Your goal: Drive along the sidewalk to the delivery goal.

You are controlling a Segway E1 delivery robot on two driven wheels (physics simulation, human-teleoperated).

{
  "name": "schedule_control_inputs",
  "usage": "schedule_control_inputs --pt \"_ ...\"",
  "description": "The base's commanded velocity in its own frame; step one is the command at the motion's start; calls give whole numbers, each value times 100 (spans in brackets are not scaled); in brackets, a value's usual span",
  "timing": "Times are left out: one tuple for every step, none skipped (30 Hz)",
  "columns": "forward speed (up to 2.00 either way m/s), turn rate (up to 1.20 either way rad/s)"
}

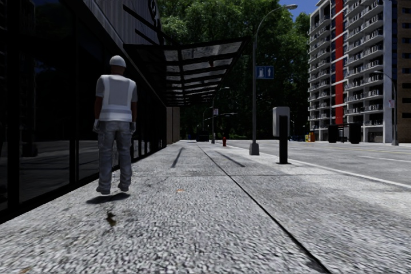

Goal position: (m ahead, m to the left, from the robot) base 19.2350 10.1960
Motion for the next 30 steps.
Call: schedule_control_inputs --pt "200 0" --pt "200 0" --pt "200 0" --pt "200 0" --pt "200 0" --pt "200 0" --pt "200 0" --pt "200 0" --pt "200 0" --pt "200 0" --pt "200 0" --pt "200 0" --pt "200 0" --pt "200 0" --pt "200 0" --pt "200 0" --pt "200 0" --pt "200 0" --pt "200 0" --pt "200 0" --pt "200 0" --pt "200 0" --pt "200 0" --pt "200 0" --pt "200 0" --pt "200 0" --pt "200 0" --pt "200 0" --pt "200 0" --pt "200 0"
